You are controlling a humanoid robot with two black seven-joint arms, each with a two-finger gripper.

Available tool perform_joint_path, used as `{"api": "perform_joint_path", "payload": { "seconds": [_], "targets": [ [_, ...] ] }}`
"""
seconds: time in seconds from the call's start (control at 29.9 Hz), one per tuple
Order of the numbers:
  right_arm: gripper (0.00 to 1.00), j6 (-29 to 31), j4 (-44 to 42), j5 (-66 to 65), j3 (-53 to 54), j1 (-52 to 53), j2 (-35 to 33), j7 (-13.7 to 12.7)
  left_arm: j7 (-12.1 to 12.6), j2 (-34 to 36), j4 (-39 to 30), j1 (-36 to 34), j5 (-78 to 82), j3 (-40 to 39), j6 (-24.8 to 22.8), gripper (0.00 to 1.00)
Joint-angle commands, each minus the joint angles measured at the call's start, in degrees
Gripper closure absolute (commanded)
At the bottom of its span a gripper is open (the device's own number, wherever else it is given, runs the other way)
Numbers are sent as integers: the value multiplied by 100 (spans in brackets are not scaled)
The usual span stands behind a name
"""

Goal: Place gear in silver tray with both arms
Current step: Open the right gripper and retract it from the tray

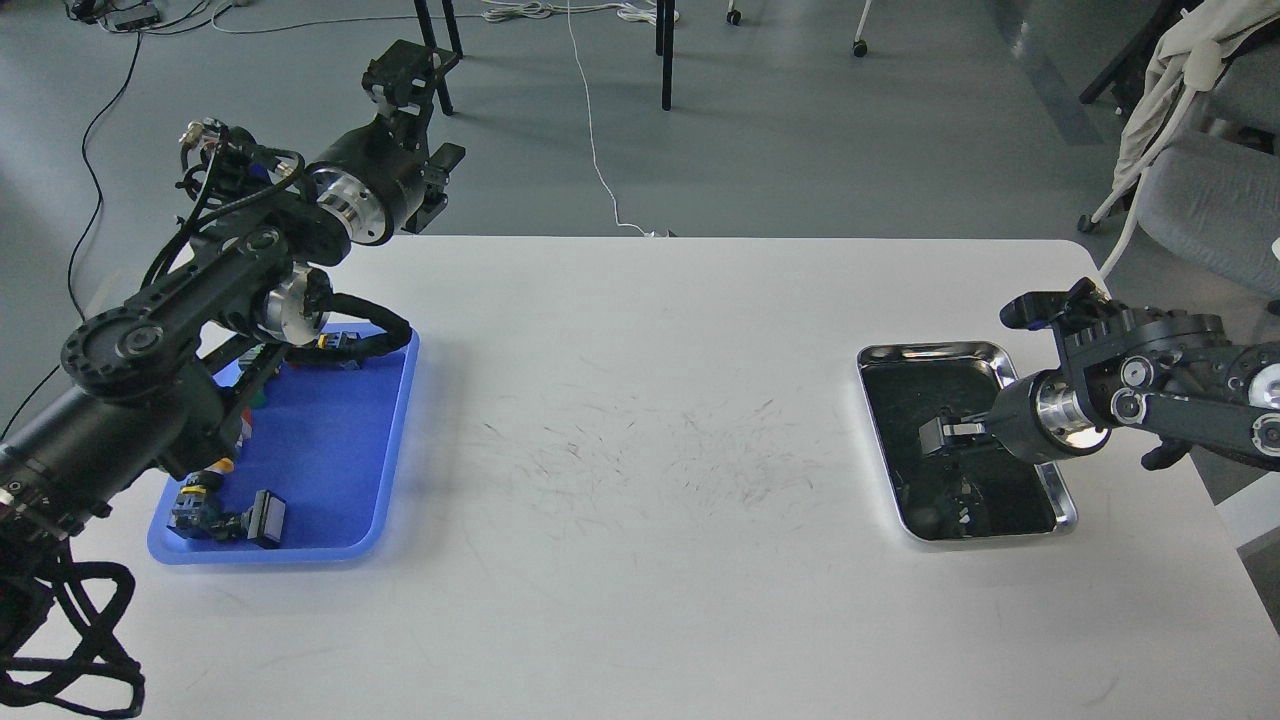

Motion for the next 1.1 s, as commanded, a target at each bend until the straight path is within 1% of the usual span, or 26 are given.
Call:
{"api": "perform_joint_path", "payload": {
  "seconds": [0.0,0.1,0.17,0.23,0.3,0.4,0.43,0.47,0.53,0.6,0.67,0.77,0.9,0.97,1.07],
  "targets": [
    [4,-87,-390,189,952,-1,-197,34,0,0,146,-46,-6,0,-9,2],
    [4,-227,-1338,688,2331,-298,-110,78,-9,0,296,-46,-6,0,-9,2],
    [4,-341,-2007,1416,3376,-711,109,78,-9,0,314,-28,-33,-9,0,2],
    [4,-298,-2570,2391,4606,-1037,373,52,-17,-87,314,-2,-68,-61,9,2],
    [4,-272,-2721,3427,5469,-1309,409,34,-17,-105,314,60,-85,-106,18,2],
    [4,-123,-2451,5571,6376,-2195,374,16,-9,-53,314,156,-112,-237,26,2],
    [4,8,-2179,6125,6526,-2607,365,25,-9,-35,314,243,-112,-333,26,2],
    [4,88,-1907,6366,6624,-3003,347,60,-9,-35,314,331,-112,-421,35,2],
    [4,220,-1379,6369,6765,-3741,356,148,0,-35,297,533,-120,-571,35,2],
    [3,299,-1088,6368,6923,-4227,426,402,18,-53,235,727,-182,-694,35,2],
    [3,440,-1025,6368,7107,-4386,522,587,0,-88,217,807,-305,-773,35,2],
    [3,528,-1069,6368,7441,-4448,812,596,-18,-184,287,851,-340,-1045,26,2],
    [3,493,-1096,6360,7530,-4439,1050,535,-26,-290,410,1123,-577,-1310,9,2],
    [2,441,-1139,6359,7503,-4439,1077,500,-105,-377,647,1158,-831,-1380,0,2],
    [1,318,-1315,6377,7539,-4448,1103,473,-307,-404,1148,1088,-1568,-1311,-79,2]
  ]
}}
